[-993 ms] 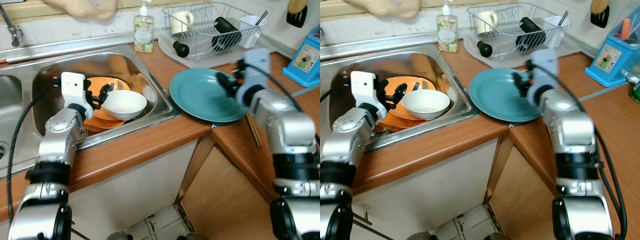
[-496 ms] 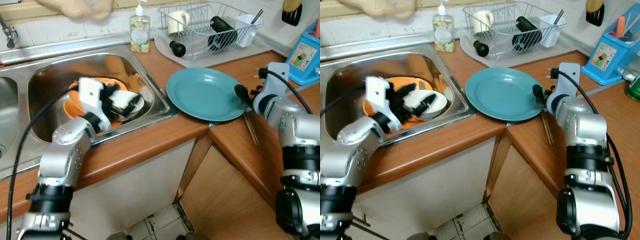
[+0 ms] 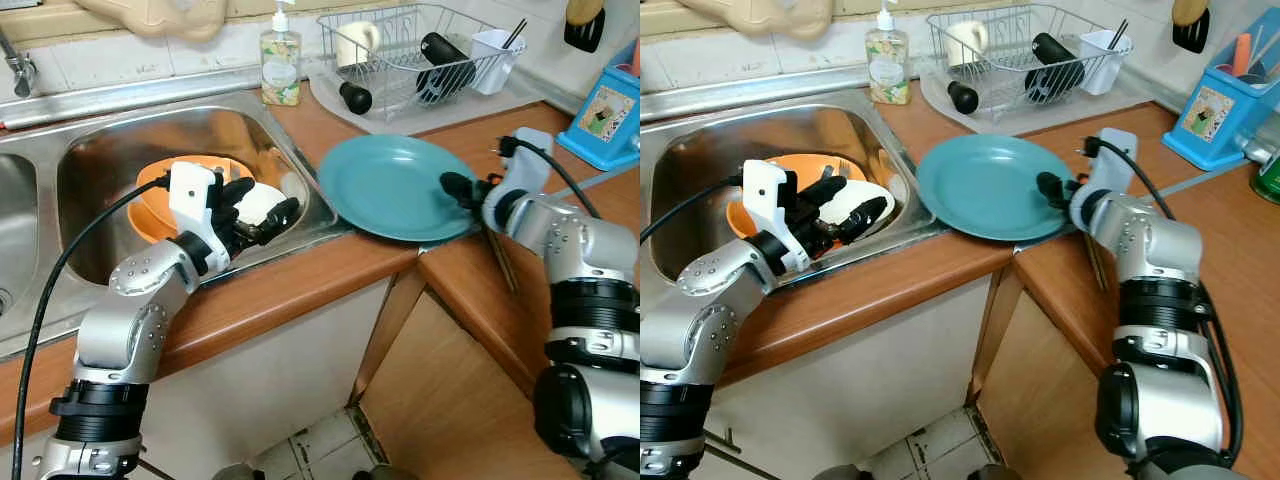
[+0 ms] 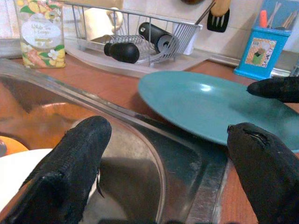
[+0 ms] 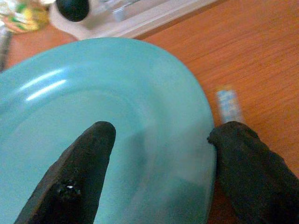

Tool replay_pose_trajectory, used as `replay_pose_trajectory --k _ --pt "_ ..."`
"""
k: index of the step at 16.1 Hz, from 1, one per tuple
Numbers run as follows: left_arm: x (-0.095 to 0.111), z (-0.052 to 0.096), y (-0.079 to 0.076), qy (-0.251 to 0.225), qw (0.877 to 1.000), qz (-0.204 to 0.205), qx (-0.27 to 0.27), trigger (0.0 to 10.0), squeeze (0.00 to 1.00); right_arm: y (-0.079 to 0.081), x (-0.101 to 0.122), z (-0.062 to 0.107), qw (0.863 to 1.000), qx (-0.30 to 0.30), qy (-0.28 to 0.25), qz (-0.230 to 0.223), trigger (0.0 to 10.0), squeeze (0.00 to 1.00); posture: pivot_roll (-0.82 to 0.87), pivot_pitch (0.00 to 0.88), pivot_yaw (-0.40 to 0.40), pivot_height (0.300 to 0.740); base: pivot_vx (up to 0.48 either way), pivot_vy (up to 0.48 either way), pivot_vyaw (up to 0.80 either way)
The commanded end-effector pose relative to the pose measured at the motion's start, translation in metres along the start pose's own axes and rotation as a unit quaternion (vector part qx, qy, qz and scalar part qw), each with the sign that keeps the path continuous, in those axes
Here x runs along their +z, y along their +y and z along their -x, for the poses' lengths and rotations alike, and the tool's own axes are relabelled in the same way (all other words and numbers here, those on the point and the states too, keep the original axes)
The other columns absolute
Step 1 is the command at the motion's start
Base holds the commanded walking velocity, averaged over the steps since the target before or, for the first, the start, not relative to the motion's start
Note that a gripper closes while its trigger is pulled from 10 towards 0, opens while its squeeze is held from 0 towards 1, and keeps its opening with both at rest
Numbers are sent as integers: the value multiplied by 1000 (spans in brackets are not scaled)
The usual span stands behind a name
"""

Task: Kitchen organization

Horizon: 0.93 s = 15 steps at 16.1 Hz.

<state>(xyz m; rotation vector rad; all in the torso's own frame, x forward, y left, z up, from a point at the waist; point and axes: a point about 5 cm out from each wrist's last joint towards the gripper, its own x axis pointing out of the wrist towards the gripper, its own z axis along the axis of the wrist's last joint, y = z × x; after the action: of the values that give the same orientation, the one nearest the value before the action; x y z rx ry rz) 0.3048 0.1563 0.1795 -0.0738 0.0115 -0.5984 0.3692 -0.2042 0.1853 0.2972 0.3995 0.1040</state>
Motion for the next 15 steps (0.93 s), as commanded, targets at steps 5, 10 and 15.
replay_pose_trajectory --k 5,10,15 --pt "5 -2 -3 0 1000 -6 0 10000 0 5 4 0 999 21 12 -36 1098 0 -154 0 -5 740 0 0 0" --pt "1 -2 -4 11 1000 -8 -1 10000 0 0 -4 1 998 22 29 -48 10000 0 -153 0 -1 740 0 0 0" --pt "1 -2 -6 16 1000 -8 -10 10000 0 -3 2 4 998 26 14 -61 10000 1000 -153 0 2 740 0 0 0"
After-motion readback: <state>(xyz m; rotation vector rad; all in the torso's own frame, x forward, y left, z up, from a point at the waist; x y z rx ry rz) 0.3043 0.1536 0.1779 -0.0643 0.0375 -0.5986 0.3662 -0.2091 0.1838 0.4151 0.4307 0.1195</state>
